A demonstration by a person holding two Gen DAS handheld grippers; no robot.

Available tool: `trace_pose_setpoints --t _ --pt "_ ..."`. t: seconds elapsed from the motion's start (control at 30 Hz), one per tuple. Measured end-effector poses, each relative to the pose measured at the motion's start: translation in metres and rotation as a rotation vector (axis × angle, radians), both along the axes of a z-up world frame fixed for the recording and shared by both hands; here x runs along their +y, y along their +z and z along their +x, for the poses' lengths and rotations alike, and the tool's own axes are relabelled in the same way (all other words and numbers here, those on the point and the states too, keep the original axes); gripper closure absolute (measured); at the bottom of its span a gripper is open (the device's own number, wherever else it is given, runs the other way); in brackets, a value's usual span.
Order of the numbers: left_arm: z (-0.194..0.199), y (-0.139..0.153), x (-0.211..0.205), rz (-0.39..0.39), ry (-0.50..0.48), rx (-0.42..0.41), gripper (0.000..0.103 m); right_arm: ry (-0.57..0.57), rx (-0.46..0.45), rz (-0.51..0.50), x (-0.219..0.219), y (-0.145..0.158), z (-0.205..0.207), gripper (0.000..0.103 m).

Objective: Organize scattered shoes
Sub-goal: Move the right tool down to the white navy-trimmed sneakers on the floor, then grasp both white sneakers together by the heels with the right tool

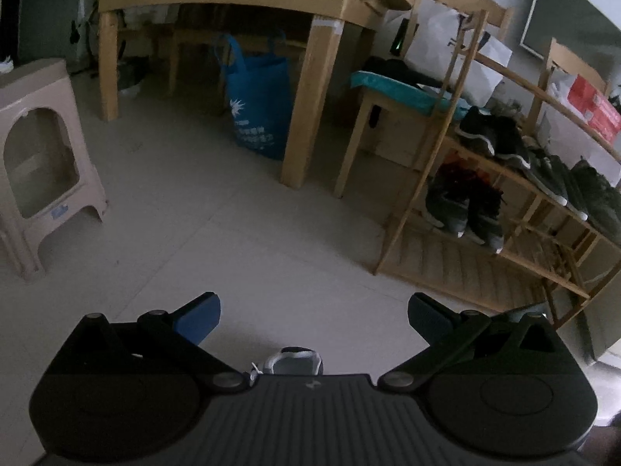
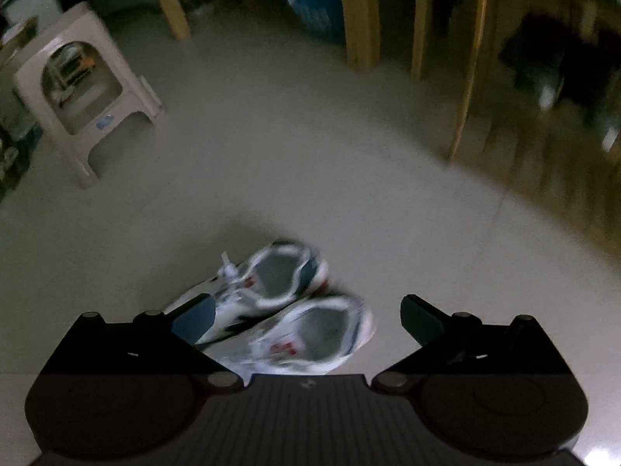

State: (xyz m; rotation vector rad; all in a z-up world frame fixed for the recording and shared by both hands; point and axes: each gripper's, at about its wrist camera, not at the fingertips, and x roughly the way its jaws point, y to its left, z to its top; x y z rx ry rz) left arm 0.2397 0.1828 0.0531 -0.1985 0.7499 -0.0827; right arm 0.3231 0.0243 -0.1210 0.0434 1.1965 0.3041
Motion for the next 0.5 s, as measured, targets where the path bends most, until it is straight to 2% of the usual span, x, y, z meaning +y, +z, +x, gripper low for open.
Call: trace_pose_setpoints --t 0.17,0.2,0.23,0.37,0.5 --pt "-0.004 0.006 0.002 -0.012 -0.010 0.007 0.000 -0.113 0.164 0.068 0.013 -0.047 0.028 0.001" --pt "-0.005 0.006 0.002 -0.016 -0.015 0.007 0.000 -0.141 0.196 0.076 0.015 -0.058 0.033 0.006" --pt "-0.006 0.007 0.003 -0.035 -0.027 0.011 0.000 -0.166 0.218 0.079 0.017 -0.067 0.037 0.012" --pt "-0.011 0.004 0.015 -0.121 -0.028 0.039 0.000 -0.355 0.339 0.112 0.018 -0.112 0.050 0.015" --pt "-0.015 0.005 0.028 -0.146 -0.002 0.038 0.000 -0.489 0.376 0.091 0.021 -0.140 0.057 0.015"
